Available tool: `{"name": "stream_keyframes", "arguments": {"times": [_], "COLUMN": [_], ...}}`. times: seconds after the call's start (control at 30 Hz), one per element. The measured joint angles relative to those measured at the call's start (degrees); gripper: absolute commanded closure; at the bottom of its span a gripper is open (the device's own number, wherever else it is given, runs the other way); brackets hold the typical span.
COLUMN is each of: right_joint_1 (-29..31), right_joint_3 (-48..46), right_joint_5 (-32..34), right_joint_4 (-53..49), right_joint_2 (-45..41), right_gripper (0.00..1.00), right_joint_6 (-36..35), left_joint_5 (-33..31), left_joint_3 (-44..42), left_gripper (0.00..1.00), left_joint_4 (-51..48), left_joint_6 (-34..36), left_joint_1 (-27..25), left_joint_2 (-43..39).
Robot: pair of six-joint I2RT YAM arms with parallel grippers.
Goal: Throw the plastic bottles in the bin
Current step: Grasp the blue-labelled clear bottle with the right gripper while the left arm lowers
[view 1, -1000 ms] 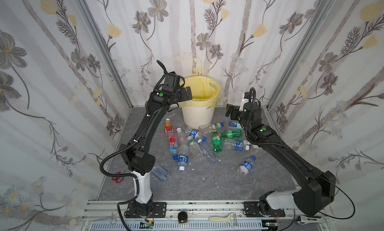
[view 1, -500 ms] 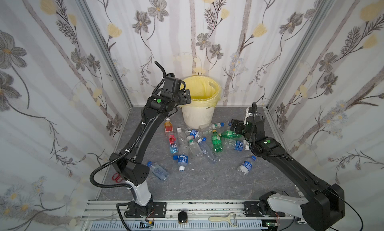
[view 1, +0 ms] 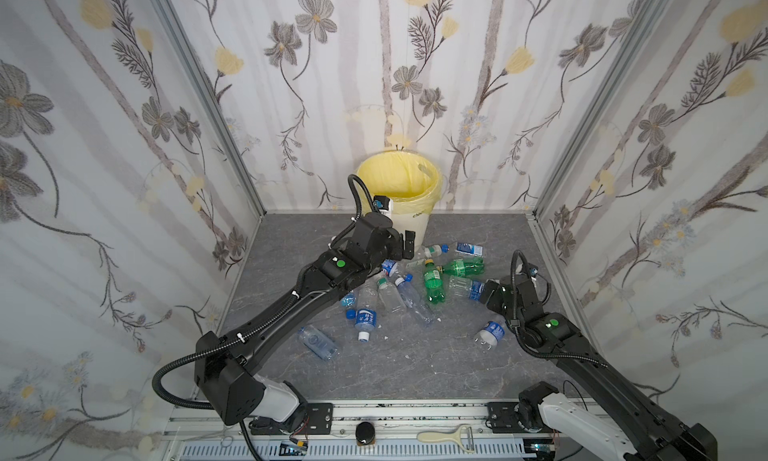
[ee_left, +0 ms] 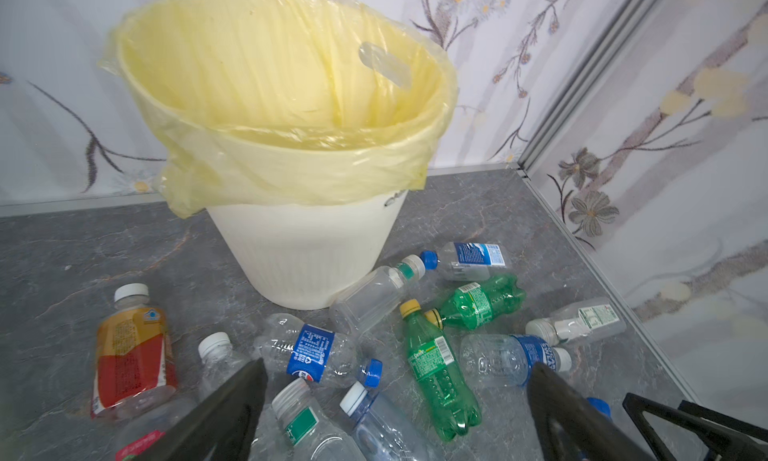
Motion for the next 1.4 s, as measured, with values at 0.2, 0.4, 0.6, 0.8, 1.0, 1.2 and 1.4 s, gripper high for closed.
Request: {"name": "stream_keyframes", "arguments": {"times": [0.2, 0.4, 0.6, 0.8, 1.0, 1.2, 1.4], "right_joint_1": [0.0, 0.15, 1.46, 3.02, 4.52, 6.32, 6.86], "right_joint_3": [-10.47, -14.14, -15.61, -18.21, -18.97, -19.65, -19.67], "right_joint_5": [-2.97, -6.01, -7.56, -8.37, -8.5, -8.39, -8.37], "right_joint_4": [-0.5, 0.35, 2.38, 4.57, 6.19, 8.31, 9.03], "right_joint_2": [-6.67, -4.07, -1.97, -2.01, -0.39, 0.61, 0.7], "right_gripper": [0.0, 0.0, 0.04, 0.12, 0.14, 0.27, 0.37], "right_joint_6": [7.5, 11.04, 12.72, 14.62, 15.96, 17.05, 17.42], "left_joint_5": [-5.84, -11.93, -15.82, -22.49, -22.73, -15.72, -7.28], "left_joint_3": [-7.5, -8.11, -7.82, -6.27, -5.53, -5.6, -5.9], "left_gripper": [0.0, 0.0, 0.0, 0.0, 0.0, 0.0, 0.0], "left_joint_4": [7.37, 10.93, 12.13, 13.25, 13.51, 13.42, 13.31], "left_joint_6": [5.66, 8.98, 11.06, 9.97, 8.96, 6.51, 1.88], "left_joint_1": [-6.86, -10.01, -10.19, -10.27, -10.16, -9.9, -7.82], "left_joint_2": [0.35, 2.71, 4.79, 6.6, 6.93, 5.84, 5.27]}}
